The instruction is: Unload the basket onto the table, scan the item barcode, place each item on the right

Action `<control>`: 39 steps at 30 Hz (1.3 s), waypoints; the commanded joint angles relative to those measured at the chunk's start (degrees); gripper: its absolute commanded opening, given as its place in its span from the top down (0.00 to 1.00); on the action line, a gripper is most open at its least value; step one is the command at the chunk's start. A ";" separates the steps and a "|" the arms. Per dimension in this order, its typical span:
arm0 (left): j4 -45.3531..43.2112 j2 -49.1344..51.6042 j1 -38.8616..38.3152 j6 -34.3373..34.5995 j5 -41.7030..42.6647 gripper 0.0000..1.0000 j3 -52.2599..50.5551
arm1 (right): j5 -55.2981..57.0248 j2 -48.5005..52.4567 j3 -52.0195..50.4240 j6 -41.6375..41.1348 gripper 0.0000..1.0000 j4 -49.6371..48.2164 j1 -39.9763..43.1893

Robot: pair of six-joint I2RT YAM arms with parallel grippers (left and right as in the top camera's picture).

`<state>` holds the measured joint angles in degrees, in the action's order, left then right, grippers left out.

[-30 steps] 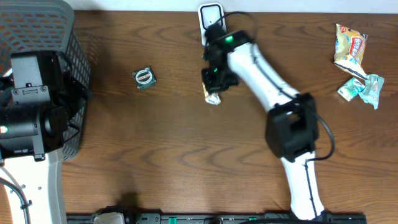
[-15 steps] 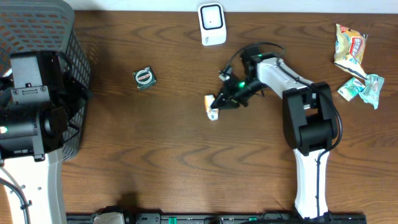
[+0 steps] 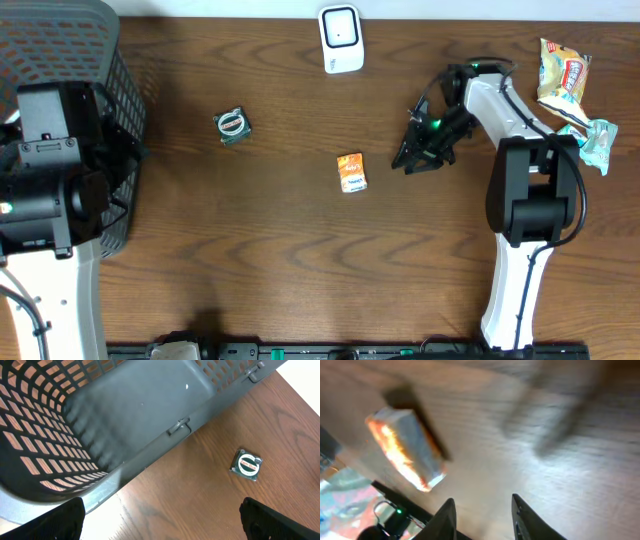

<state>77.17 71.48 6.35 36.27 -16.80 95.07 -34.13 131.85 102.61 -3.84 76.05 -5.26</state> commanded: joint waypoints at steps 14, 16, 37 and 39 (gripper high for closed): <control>0.17 0.04 0.28 0.90 -0.57 0.02 -0.31 | 0.13 -1.64 -0.39 -5.03 0.72 -11.85 -11.93; 0.17 0.04 0.28 0.92 -0.57 0.02 -0.31 | 0.11 -1.51 -1.90 -6.05 0.70 -13.88 -12.57; 0.17 0.04 0.28 0.90 -0.57 0.02 -0.31 | -24.09 -8.70 -6.86 8.44 0.99 -10.21 -4.02; 0.17 0.04 0.28 0.92 -0.57 0.02 -0.31 | -29.92 -10.01 -6.86 12.83 0.99 -8.61 -2.14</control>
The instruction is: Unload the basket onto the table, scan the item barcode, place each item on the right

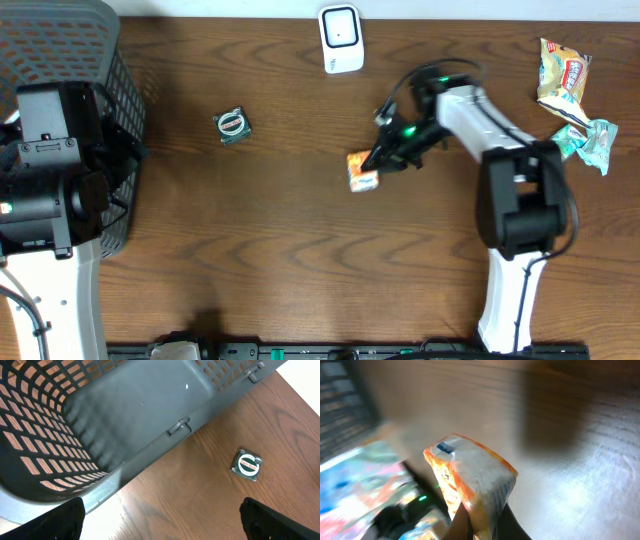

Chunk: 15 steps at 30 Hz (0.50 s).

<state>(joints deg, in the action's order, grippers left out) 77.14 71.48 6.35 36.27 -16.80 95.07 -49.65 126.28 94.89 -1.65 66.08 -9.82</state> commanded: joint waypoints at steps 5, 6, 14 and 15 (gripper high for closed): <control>0.20 0.04 0.28 0.90 -0.57 0.02 -0.31 | -18.99 -5.05 0.83 18.86 0.99 4.66 3.85; 0.20 0.04 0.28 0.90 -0.57 0.02 -0.31 | -17.31 -5.05 0.83 18.84 0.99 4.63 3.82; 0.20 0.04 0.28 0.90 -0.57 0.02 -0.31 | 13.51 -4.98 -2.32 6.01 0.99 0.96 1.27; 0.20 0.04 0.28 0.90 -0.57 0.03 -0.31 | 14.69 -4.98 -2.99 4.81 0.99 0.11 0.92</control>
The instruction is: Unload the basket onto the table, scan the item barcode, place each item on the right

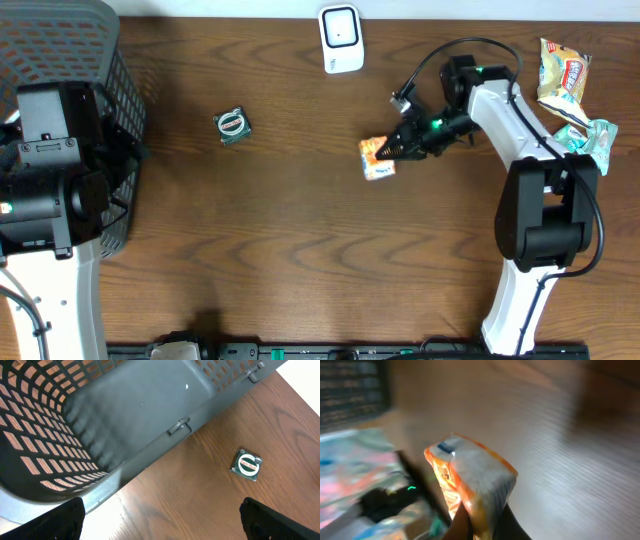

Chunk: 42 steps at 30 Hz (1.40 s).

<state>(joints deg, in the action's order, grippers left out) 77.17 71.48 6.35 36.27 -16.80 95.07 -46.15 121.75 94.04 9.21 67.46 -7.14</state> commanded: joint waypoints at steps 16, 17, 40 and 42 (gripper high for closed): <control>0.17 0.04 0.28 0.90 -0.57 0.02 -0.31 | 21.66 -0.48 -5.70 -19.12 0.70 -8.81 -3.58; 0.17 0.04 0.28 0.90 -0.57 0.02 -0.31 | 21.73 -0.48 -3.91 -18.47 0.70 -6.73 -3.28; 0.17 0.04 0.28 0.92 -0.57 0.02 -0.31 | 22.25 -0.22 -6.91 -20.13 0.67 -8.48 -7.58; 0.17 0.04 0.28 0.92 -0.57 0.02 -0.31 | 22.25 -0.22 -7.65 -20.15 0.67 -9.49 -7.65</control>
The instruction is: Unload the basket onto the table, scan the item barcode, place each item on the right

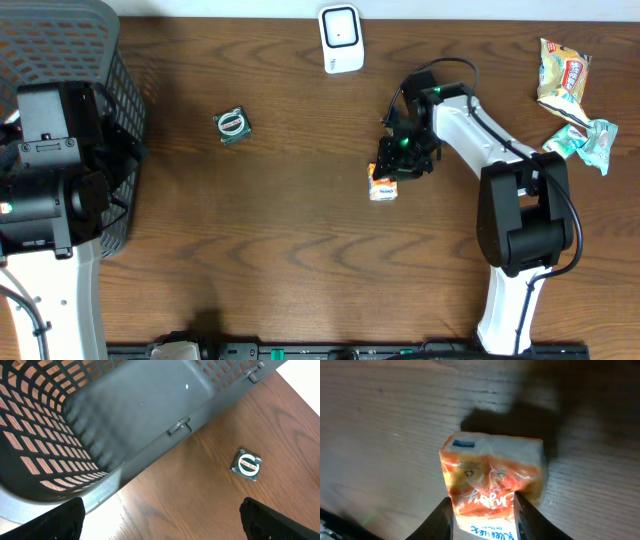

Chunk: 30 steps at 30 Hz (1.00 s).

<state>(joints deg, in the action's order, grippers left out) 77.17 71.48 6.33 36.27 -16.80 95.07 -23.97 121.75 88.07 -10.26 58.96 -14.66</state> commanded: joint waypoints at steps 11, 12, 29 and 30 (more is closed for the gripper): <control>0.17 0.04 0.31 0.92 -0.57 0.02 -0.31 | 6.45 -0.24 -3.67 -1.70 0.71 -1.92 0.35; 0.17 0.04 0.31 0.90 -0.57 0.02 -0.31 | 5.73 -0.24 -3.23 -1.66 0.72 -1.68 0.57; 0.17 0.04 0.31 0.90 -0.57 0.02 -0.31 | 4.35 -0.24 4.70 1.11 0.66 8.31 1.22; 0.17 0.04 0.31 0.90 -0.57 0.02 -0.31 | 4.33 -0.24 4.70 1.07 0.66 7.76 0.92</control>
<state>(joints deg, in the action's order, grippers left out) 77.14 71.48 6.35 36.27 -16.80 95.07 -19.88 121.08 92.99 -10.00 67.46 -12.75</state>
